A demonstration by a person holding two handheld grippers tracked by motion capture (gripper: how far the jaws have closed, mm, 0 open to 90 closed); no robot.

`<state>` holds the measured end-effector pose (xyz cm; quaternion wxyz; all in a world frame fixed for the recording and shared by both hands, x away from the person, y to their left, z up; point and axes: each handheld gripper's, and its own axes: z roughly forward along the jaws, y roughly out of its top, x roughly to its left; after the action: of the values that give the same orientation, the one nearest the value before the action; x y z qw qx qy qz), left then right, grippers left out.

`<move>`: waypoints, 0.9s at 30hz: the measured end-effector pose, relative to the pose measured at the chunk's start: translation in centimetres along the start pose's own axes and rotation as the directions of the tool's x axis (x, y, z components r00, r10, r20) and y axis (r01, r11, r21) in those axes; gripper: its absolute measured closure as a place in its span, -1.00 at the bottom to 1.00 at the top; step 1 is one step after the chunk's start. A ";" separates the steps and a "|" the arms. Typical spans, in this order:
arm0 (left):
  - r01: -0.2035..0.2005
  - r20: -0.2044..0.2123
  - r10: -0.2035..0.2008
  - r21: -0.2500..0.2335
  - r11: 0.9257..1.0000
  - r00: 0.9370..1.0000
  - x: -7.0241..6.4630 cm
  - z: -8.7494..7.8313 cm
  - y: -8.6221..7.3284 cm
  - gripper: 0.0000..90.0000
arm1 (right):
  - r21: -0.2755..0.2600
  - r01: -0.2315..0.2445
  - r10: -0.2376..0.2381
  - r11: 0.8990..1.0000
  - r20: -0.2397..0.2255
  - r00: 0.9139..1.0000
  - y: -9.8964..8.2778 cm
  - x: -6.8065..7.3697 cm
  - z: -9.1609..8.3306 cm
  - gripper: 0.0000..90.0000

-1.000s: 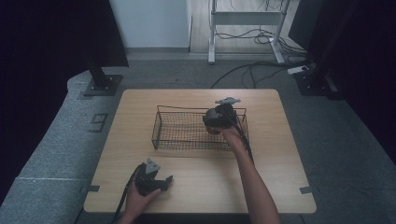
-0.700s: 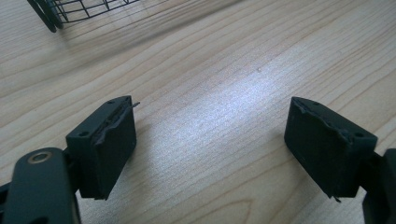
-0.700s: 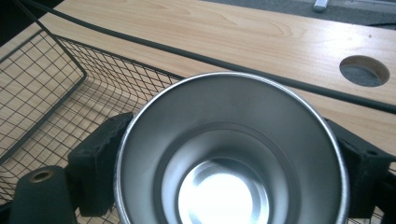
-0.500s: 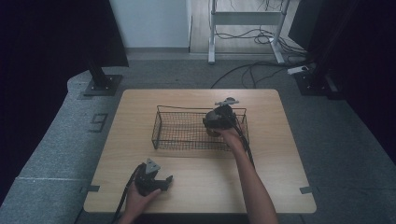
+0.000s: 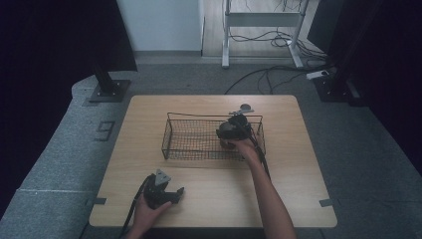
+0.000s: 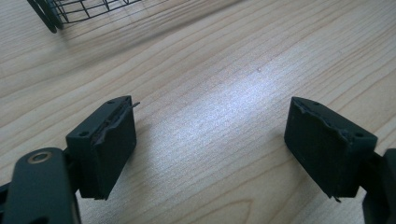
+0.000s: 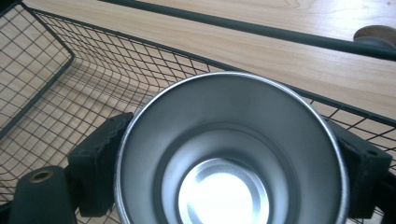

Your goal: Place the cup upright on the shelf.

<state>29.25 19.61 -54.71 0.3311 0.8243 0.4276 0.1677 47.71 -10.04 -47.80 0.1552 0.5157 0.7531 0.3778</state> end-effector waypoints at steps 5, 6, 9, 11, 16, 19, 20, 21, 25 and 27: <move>0.000 0.000 0.000 0.000 1.000 1.000 0.0 0.0 0.0 -0.63 | 0.019 -0.005 0.004 1.000 0.004 1.000 0.1 0.0 0.1 -0.70; -0.001 -0.001 0.001 0.000 1.000 1.000 0.0 0.0 0.0 -0.63 | 0.027 -0.007 0.007 1.000 0.005 1.000 0.1 -0.1 0.2 -0.70; -0.001 -0.001 0.001 0.000 1.000 1.000 0.0 0.0 0.0 -0.63 | 0.054 -0.001 0.001 0.999 0.001 1.000 0.2 -0.1 0.4 -0.70; -0.001 -0.001 0.001 0.000 1.000 1.000 0.0 0.0 0.0 -0.63 | 0.070 0.004 -0.004 0.998 0.003 1.000 0.3 0.0 0.5 -0.70; 0.000 0.000 0.000 0.000 1.000 1.000 0.0 0.0 0.0 -0.63 | 0.105 -0.008 0.006 0.994 0.015 1.000 0.3 -0.1 0.9 -0.70; 0.000 0.000 0.000 -0.002 1.000 1.000 0.0 0.0 0.0 -0.63 | 0.126 -0.004 0.002 0.992 0.014 1.000 0.5 -0.1 1.0 -0.70; 0.000 0.000 0.000 -0.001 1.000 1.000 0.0 0.0 0.0 -0.63 | 0.126 -0.003 0.001 0.992 0.016 1.000 0.5 -0.1 1.0 -0.70; 0.000 0.000 0.000 -0.001 1.000 1.000 0.0 0.0 0.0 -0.63 | 0.128 -0.005 0.003 0.992 0.016 1.000 0.5 -0.1 1.0 -0.71; 0.000 0.000 0.000 -0.001 1.000 1.000 0.0 0.0 0.0 -0.63 | 0.134 -0.019 0.016 0.991 0.026 1.000 0.5 -0.2 1.1 -0.71; 0.000 0.000 0.000 -0.001 1.000 1.000 0.0 0.0 0.0 -0.63 | 0.140 -0.028 0.025 0.990 0.024 0.999 0.5 -0.3 1.1 -0.71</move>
<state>29.25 19.61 -54.72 0.3317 0.8240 0.4276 0.1680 48.86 -9.74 -48.20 0.1220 0.5395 0.7691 0.3204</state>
